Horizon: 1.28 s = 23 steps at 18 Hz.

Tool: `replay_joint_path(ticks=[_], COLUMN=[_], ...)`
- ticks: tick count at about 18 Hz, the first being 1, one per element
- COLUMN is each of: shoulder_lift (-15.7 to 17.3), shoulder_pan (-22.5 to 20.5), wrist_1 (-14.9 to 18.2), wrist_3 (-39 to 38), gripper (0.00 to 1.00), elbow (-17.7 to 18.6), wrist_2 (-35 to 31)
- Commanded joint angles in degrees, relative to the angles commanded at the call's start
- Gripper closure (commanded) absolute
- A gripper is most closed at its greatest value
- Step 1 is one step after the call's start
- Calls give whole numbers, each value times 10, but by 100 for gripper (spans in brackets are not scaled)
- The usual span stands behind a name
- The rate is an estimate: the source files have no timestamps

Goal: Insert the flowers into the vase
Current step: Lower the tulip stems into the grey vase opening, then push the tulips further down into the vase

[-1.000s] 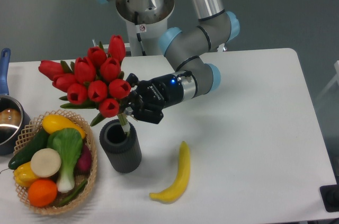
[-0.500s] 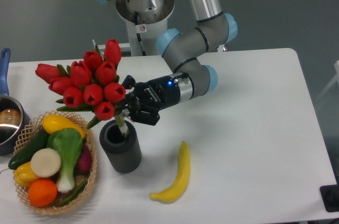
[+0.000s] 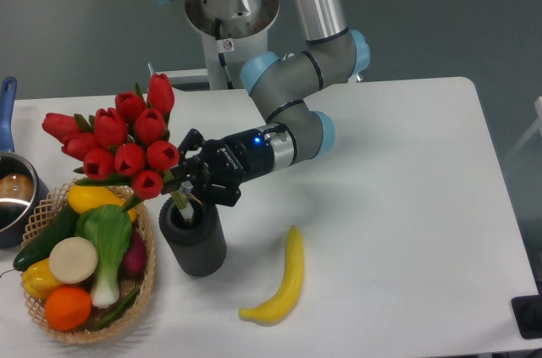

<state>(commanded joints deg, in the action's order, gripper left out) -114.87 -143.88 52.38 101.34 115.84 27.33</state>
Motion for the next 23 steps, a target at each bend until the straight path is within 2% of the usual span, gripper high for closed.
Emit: replay_joint_path(ticks=[23], shoulder_lift=[-21], shoulder_pan=[1], wrist_1=[-2], wrist_3=[7], gripper=[76], elbow=[7], wrist_2=[-5])
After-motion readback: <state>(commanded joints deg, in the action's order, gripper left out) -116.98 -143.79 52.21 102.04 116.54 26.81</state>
